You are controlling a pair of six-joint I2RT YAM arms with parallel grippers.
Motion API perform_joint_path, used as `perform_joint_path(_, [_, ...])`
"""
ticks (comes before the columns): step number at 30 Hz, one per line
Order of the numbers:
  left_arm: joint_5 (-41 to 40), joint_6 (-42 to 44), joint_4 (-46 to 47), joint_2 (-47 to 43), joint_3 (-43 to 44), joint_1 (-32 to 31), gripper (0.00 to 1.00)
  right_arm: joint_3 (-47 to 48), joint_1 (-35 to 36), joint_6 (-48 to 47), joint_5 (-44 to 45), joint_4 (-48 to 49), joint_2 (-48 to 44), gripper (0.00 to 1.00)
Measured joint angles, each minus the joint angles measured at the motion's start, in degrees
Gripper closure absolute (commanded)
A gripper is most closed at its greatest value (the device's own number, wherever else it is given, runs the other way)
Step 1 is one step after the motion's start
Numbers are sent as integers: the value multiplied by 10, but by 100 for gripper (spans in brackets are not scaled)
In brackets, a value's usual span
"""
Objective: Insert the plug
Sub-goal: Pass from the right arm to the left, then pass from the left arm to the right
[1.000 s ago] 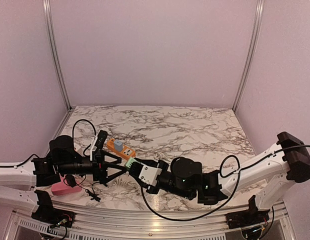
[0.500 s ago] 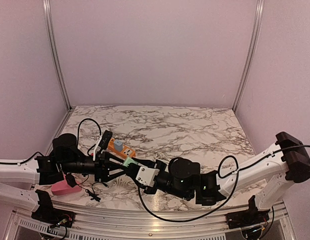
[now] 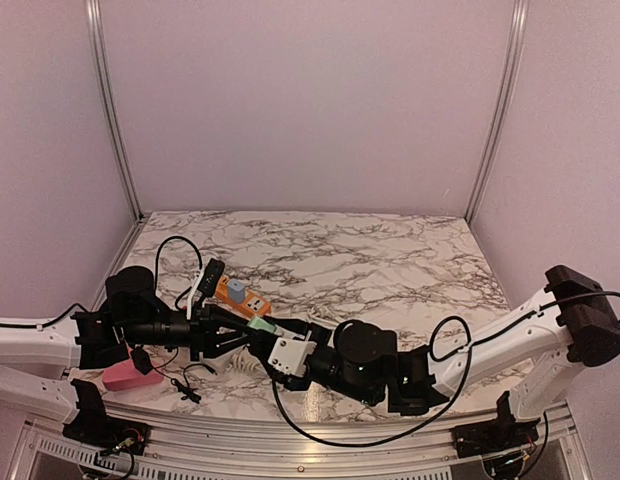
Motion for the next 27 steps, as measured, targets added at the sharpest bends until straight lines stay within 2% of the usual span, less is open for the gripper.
perform_joint_path(4, [2,4,1,-2,-2,-1,100,5,0,10,-1,-8,2,24])
perform_joint_path(9, [4,13,2,-18,-11,-3,100,8,0,46,-22,-37,-11,14])
perform_joint_path(15, [5,28,7,-41,-23,-3,100,7,-16,132,-104,-81,-79,14])
perform_joint_path(20, [19,40,9,-51,-29,-3,100,0,-71,229,-214,-105,-132,19])
perform_joint_path(27, [35,51,9,-54,-30,-4,100,0,-104,327,-336,-144,-143,26])
